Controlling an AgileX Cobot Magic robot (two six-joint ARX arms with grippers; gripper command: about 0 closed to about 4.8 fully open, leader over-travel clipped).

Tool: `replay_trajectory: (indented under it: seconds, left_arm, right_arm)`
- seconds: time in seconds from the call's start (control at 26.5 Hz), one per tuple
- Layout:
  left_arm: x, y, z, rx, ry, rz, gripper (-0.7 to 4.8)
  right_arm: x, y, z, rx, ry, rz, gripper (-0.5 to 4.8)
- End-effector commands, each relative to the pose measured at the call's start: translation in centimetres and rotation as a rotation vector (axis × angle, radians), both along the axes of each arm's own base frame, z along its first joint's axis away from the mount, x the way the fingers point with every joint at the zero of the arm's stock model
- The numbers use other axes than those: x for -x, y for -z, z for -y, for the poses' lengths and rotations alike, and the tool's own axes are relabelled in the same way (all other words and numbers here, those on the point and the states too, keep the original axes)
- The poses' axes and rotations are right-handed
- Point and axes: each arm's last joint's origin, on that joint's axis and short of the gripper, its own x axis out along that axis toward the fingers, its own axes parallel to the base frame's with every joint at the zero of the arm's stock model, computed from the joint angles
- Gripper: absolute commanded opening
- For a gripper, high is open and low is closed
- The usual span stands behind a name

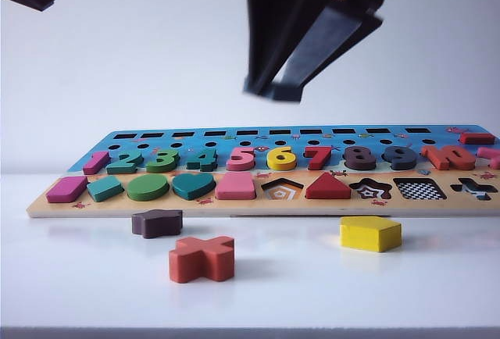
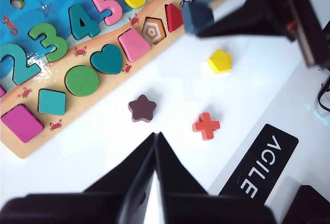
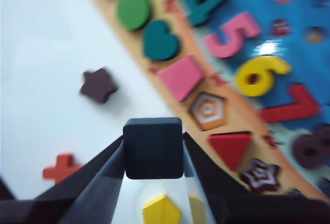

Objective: Insert the cube into the slot.

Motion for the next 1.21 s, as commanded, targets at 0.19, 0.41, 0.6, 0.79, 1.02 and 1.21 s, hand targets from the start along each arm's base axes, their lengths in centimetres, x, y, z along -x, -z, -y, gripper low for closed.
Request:
replay_trajectory:
  seconds: [0.19, 0.41, 0.6, 0.79, 1.02, 1.21]
  left_arm:
    - [-0.1, -0.2, 0.1, 0.011, 0.003, 0.011, 0.10]
    - [-0.1, -0.2, 0.1, 0.011, 0.003, 0.011, 0.10]
    - [-0.1, -0.2, 0.1, 0.011, 0.003, 0.011, 0.10]
    - [-0.1, -0.2, 0.1, 0.011, 0.003, 0.011, 0.10]
    - [-0.1, -0.2, 0.1, 0.011, 0.004, 0.011, 0.10]
    - [-0.1, -0.2, 0.1, 0.012, 0.003, 0.011, 0.10]
  right_arm:
    - [0.8, -3.5, 2.8, -0.147, 0.379, 0.127, 0.99]
    - [-0.3, -3.1, 5.4, -0.114, 0.554, 0.053, 0.89]
    - [-0.9, -3.1, 6.6, -0.122, 0.578, -0.002, 0.82]
    - [-1.1, -2.8, 7.3, -0.185, 0.547, -0.041, 0.58]
    - [-1.0, -1.2, 8.6, -0.199, 0.567, -0.074, 0.48]
    - [-0.9, 0.8, 10.4, -0.215, 0.625, -0.056, 0.48]
